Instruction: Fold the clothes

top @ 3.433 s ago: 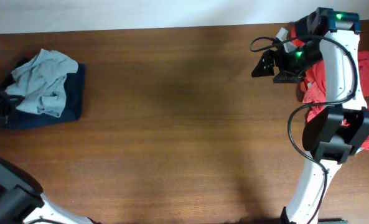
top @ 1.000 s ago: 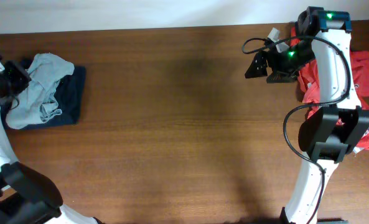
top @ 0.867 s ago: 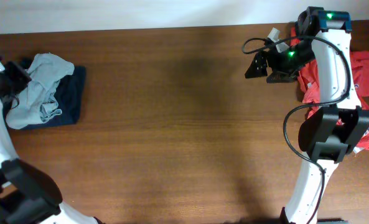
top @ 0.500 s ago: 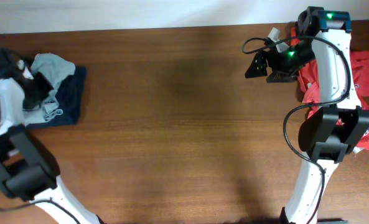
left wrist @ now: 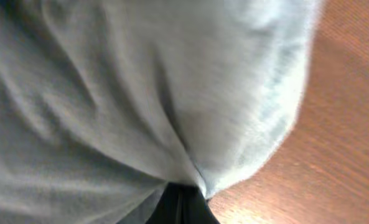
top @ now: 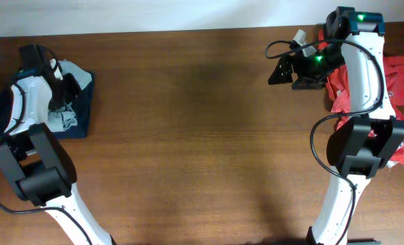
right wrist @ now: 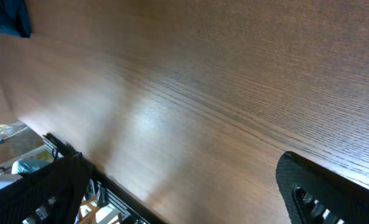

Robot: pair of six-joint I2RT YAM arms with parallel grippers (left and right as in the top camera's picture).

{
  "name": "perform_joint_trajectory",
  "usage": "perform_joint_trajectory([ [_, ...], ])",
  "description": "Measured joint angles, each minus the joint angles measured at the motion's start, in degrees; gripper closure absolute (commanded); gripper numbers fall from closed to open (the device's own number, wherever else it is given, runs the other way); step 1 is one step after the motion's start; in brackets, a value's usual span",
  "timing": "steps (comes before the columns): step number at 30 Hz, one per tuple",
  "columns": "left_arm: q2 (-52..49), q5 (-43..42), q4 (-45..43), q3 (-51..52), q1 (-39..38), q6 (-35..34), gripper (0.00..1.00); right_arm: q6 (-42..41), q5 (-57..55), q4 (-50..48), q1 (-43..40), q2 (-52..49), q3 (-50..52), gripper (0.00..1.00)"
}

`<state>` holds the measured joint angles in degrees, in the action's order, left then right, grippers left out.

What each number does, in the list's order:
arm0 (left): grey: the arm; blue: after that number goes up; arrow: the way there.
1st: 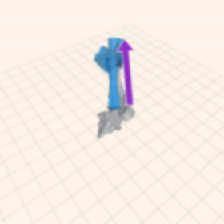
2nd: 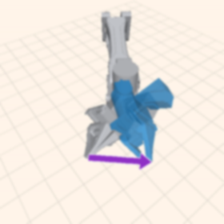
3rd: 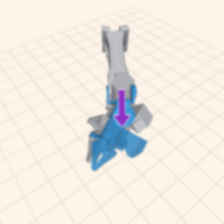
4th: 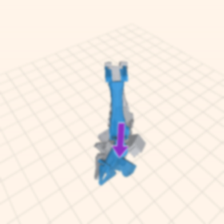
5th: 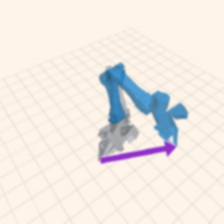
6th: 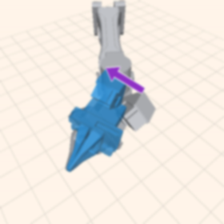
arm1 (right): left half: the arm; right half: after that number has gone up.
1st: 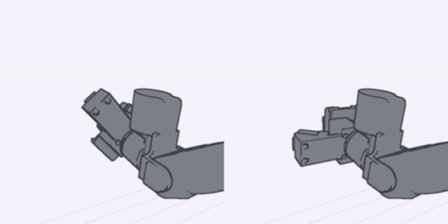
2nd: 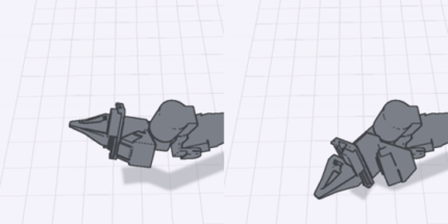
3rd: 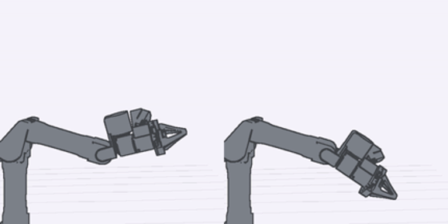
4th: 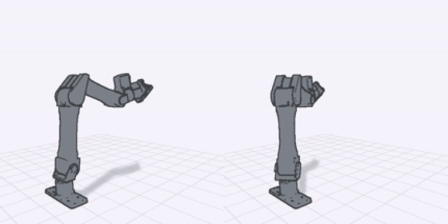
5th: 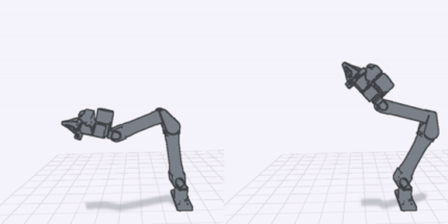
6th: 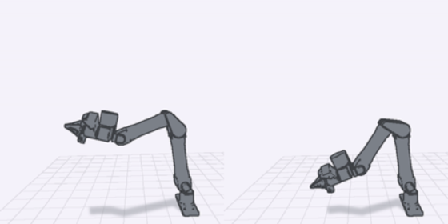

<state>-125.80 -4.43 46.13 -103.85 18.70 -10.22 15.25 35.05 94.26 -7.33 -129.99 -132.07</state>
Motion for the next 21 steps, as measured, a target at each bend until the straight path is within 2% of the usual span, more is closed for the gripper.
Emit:
perform_joint_trajectory([
  [8, 5.92, -0.04, 3.63, -4.85, 0.0, 0.17, 0.99, 0.02, 0.92, -1.55, 0.0, 0.0, -1.55, 0.01],
  [12, 12.37, -0.04, 4.15, -5.62, -0.39, 0.17, 0.99, -0.04, 1.05, -0.74, 0.0, 0.0, -7.72, 0.01],
  [14, 15.87, -0.02, 5.01, -5.7, -0.98, 0.17, 0.95, -0.33, 0.9, 0.46, 0.0, 0.0, -12.28, 0.01],
  [15, 17.59, -0.04, 5.6, -5.79, -1.49, 0.2, 0.88, -0.63, 0.59, 1.38, 0.0, 0.0, -15.41, 0.01],
  [17, 20.26, -0.04, 6.49, -5.9, -2.58, 0.59, 0.58, -1.84, -0.52, 2.64, 0.0, 0.0, -21.31, 0.01],
  [18, 21.51, -0.09, 6.99, -5.9, -3.15, 0.57, 0.48, -2.6, -1.25, 2.73, 0.0, 0.07, -24.41, 0.01],
  [19, 22.73, -0.13, 7.63, -5.92, -3.78, 0.57, 0.39, -3.45, -2.16, 2.73, 0.0, 0.31, -27.56, 0.01],
  [21, 25.03, -0.26, 8.83, -5.92, -5.07, 0.7, 0.27, -4.79, -3.78, 2.71, 0.0, 1.44, -31.85, 0.01],
])
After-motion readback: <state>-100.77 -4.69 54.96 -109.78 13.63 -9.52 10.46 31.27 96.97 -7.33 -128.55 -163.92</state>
